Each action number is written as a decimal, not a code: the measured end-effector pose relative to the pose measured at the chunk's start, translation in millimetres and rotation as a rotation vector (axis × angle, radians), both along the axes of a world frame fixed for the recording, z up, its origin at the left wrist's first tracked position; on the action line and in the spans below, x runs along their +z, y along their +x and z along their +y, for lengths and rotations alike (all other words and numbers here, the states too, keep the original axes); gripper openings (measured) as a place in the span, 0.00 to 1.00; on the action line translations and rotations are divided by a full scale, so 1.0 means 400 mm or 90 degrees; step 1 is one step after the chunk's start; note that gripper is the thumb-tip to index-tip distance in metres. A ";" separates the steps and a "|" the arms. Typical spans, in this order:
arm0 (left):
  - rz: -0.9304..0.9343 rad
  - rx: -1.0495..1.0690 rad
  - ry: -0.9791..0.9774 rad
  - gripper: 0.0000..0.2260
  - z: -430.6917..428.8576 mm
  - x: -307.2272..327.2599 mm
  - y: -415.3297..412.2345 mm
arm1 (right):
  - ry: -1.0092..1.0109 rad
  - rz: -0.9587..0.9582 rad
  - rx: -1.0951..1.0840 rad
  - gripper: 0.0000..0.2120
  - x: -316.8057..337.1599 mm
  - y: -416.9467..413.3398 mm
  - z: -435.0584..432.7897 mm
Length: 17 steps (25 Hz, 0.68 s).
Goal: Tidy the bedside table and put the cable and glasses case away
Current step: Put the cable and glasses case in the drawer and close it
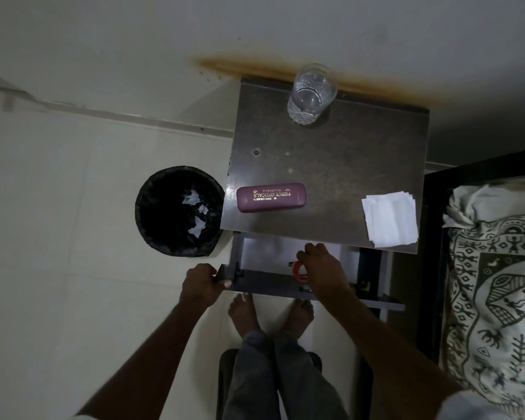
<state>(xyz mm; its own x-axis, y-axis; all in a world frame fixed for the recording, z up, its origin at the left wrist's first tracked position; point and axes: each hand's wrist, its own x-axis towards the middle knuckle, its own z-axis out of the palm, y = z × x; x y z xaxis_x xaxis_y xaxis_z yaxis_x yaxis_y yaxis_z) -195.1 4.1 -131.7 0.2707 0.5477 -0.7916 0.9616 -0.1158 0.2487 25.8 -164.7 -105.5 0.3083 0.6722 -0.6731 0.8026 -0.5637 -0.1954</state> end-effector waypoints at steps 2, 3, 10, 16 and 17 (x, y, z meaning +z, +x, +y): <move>-0.005 -0.010 0.001 0.22 0.001 -0.014 -0.003 | -0.053 -0.021 0.010 0.26 -0.044 0.018 -0.020; -0.010 -0.016 0.006 0.23 0.002 -0.020 -0.007 | -0.059 -0.032 0.008 0.23 -0.073 0.035 -0.031; -0.068 0.004 0.016 0.23 0.002 -0.019 -0.014 | -0.096 0.025 -0.273 0.15 -0.195 0.167 -0.123; -0.045 0.016 -0.021 0.21 0.005 -0.005 -0.009 | -0.135 0.078 -0.373 0.24 -0.217 0.166 -0.152; -0.040 -0.008 -0.020 0.19 0.006 -0.005 -0.009 | -0.112 0.076 -0.394 0.26 -0.204 0.162 -0.161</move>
<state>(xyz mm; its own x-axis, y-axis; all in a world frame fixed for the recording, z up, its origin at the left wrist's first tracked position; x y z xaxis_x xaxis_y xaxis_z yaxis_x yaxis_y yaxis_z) -198.8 6.5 -133.7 0.3274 0.5192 -0.7894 0.9424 -0.1193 0.3124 90.7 -229.0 -187.2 0.5188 0.2709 -0.8108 0.2980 -0.9463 -0.1255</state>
